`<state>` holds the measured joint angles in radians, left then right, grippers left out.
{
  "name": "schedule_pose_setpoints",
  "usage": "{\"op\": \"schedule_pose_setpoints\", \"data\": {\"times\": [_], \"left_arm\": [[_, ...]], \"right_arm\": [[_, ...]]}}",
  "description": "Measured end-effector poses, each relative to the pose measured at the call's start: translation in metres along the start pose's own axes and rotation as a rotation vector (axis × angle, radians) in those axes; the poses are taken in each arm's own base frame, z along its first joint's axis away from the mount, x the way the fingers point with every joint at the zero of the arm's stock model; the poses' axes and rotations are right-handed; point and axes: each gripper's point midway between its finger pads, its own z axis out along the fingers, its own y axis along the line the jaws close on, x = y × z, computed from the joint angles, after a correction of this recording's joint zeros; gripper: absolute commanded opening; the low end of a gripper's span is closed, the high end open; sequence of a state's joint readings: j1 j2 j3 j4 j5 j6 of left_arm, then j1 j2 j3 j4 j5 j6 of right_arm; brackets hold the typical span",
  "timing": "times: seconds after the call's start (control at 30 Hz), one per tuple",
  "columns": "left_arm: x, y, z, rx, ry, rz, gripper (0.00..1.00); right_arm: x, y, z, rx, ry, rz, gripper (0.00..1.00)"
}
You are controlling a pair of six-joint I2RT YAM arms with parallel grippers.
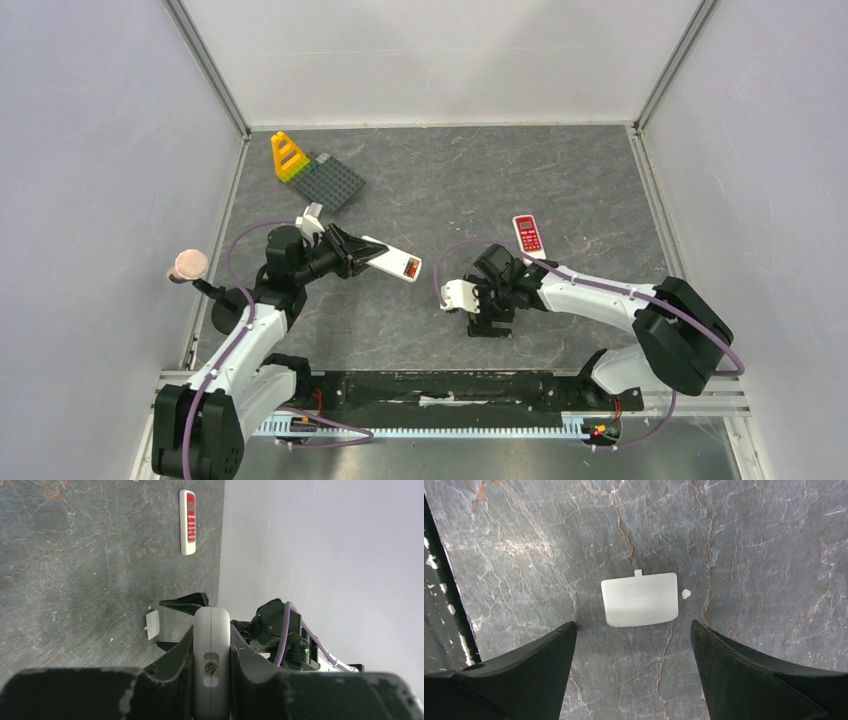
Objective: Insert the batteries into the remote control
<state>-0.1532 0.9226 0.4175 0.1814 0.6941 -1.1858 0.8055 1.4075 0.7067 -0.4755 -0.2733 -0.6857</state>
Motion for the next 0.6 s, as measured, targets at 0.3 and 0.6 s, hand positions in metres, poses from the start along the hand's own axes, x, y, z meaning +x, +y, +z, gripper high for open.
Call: {"op": "schedule_pose_setpoints", "data": {"times": [0.3, 0.6], "left_arm": [[0.0004, -0.0020, -0.0007, 0.011, 0.007, 0.005, 0.02], [-0.0025, -0.0039, -0.0015, 0.030, -0.004, 0.019, 0.02]], "right_arm": [[-0.0038, -0.0012, 0.0045, 0.002, -0.028, -0.003, 0.80], [-0.0079, 0.0001, 0.0098, -0.057, -0.043, 0.023, 0.73]]}}
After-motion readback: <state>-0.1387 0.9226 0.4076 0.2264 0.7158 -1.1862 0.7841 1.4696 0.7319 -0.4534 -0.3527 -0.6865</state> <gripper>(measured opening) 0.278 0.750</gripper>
